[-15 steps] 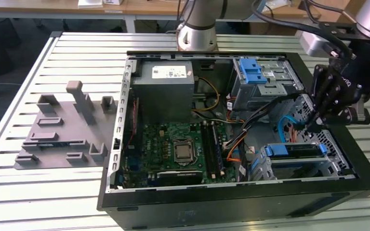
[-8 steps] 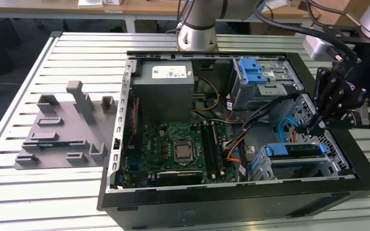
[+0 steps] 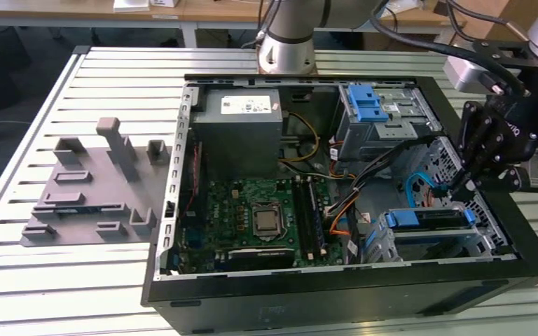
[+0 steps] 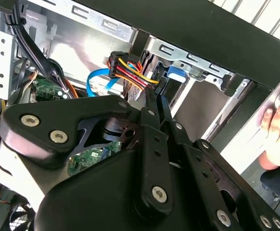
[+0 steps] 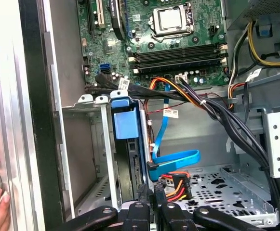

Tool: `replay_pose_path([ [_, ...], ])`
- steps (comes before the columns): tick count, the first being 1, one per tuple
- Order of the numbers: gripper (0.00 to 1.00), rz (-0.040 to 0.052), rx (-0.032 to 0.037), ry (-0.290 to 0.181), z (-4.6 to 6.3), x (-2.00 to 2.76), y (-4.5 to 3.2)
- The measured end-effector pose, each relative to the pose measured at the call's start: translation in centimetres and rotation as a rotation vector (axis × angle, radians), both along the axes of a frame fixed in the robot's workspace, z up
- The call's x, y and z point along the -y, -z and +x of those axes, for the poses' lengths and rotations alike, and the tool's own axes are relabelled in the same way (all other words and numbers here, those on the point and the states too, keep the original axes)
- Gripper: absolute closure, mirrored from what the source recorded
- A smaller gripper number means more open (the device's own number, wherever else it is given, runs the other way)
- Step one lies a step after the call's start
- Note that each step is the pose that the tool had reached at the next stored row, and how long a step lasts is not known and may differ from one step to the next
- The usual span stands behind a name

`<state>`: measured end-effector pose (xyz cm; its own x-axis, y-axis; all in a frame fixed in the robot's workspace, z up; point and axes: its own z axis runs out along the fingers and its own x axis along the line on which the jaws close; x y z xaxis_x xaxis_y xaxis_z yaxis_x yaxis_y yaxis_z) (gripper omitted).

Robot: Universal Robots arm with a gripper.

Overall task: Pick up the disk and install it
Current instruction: 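Insert the first disk wire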

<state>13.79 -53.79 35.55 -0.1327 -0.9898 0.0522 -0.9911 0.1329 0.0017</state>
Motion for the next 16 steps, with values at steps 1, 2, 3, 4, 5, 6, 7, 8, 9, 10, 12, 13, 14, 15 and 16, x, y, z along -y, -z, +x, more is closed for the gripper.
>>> replay_pose_path([
  [1,0.84,0.0007,-0.0002,0.000,0.00,0.02,-0.01],
  [2,0.84,0.0010,-0.0003,0.000,0.00,0.02,-0.03],
  [3,0.84,0.0009,-0.0003,0.000,0.00,0.02,-0.06],
  [4,0.84,0.0009,-0.0005,0.000,0.00,0.02,-0.11],
  [5,0.84,0.0008,-0.0007,0.000,0.00,0.02,-0.20],
  [6,0.84,0.0007,-0.0011,0.000,0.00,0.01,-0.31],
  [7,0.84,0.0008,-0.0016,0.000,0.00,0.02,-0.41],
  [8,0.84,0.0009,-0.0020,0.000,0.00,0.02,-0.52],
  [9,0.84,0.0009,-0.0025,0.000,0.00,0.02,-0.61],
  [10,0.84,0.0009,-0.0032,0.000,0.00,0.02,-0.72],
  [12,0.84,0.0012,-0.0035,-0.001,0.00,0.02,-0.76],
  [13,0.84,0.0011,-0.0036,-0.007,-0.04,0.03,-0.76],
  [14,0.84,0.0010,-0.0036,-0.016,-0.09,0.05,-0.76],
  [15,0.84,0.0010,-0.0035,-0.026,-0.14,0.06,-0.76],
  [16,0.84,0.0008,-0.0036,-0.036,-0.19,0.09,-0.75],
])
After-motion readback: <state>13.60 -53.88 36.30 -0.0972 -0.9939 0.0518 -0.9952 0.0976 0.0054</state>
